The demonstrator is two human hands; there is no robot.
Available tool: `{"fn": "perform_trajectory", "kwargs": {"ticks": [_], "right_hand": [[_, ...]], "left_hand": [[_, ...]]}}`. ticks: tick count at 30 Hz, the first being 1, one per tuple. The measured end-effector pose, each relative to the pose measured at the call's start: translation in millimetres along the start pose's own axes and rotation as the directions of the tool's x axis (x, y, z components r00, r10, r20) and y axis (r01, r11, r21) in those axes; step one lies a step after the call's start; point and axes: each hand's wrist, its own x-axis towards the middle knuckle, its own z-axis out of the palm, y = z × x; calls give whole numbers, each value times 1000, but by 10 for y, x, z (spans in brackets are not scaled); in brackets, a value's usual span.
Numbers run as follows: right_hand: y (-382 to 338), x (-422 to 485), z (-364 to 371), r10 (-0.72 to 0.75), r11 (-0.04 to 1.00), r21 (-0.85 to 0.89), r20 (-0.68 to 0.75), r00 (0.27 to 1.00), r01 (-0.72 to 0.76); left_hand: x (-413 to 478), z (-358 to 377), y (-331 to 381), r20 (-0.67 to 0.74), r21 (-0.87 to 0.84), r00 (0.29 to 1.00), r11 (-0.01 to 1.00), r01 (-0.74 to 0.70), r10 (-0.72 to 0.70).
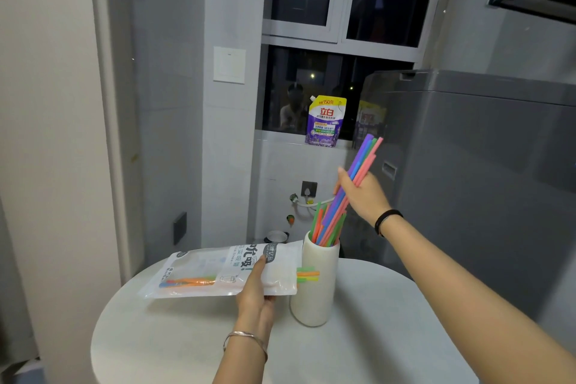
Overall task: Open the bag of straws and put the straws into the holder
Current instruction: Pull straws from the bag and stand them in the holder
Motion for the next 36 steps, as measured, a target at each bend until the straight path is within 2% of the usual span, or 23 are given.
{"fn": "perform_trajectory", "kwargs": {"ticks": [6, 9, 11, 15, 18, 21, 23, 26, 30, 32, 33, 35, 36], "right_hand": [[173, -78, 222, 66, 984, -175, 139, 988, -42], [252, -101, 291, 1, 988, -154, 190, 982, 29], [275, -109, 297, 8, 998, -64, 210, 978, 6], [286, -108, 305, -23, 995, 94, 108, 994, 13], [256, -90, 325, -86, 993, 89, 50, 995, 81], [249, -119, 370, -131, 991, -14, 65, 989, 132], [279, -155, 400, -119, 977, -158, 154, 981, 143], [321, -232, 432, -115, 880, -402, 340, 933, 255], [243, -249, 391, -126, 747, -557, 417, 900, 363], [174, -304, 359, -188, 773, -522, 354, 916, 360], [131, -373, 355, -250, 835, -433, 249, 936, 339], [26, -584, 406, -309, 947, -117, -96, 946, 298], [-22, -717, 471, -252, 960, 59, -251, 935, 274]], "left_hand": [[25, -19, 24, -3, -18, 1000, 1000, 1, -1], [35, -22, 43, -6, -7, 1000, 1000, 3, -3], [41, -26, 53, 0, -1, 1000, 1000, 6, -6], [47, -19, 69, 20, -7, 1000, 1000, 9, -9], [43, -17, 71, 26, -10, 1000, 1000, 10, -10], [42, -29, 63, 18, -5, 1000, 1000, 6, -6], [41, -31, 59, 20, -4, 1000, 1000, 4, -4], [39, -26, 62, 22, -5, 1000, 1000, 0, 0], [29, -26, 71, 16, -8, 1000, 1000, 3, -3], [27, -30, 84, 14, -7, 1000, 1000, -6, 6], [21, -27, 93, 14, -7, 1000, 1000, -10, 10], [13, -20, 116, 17, -9, 1000, 1000, -18, 18], [9, -20, 125, 19, -13, 1000, 1000, -25, 25]]}}
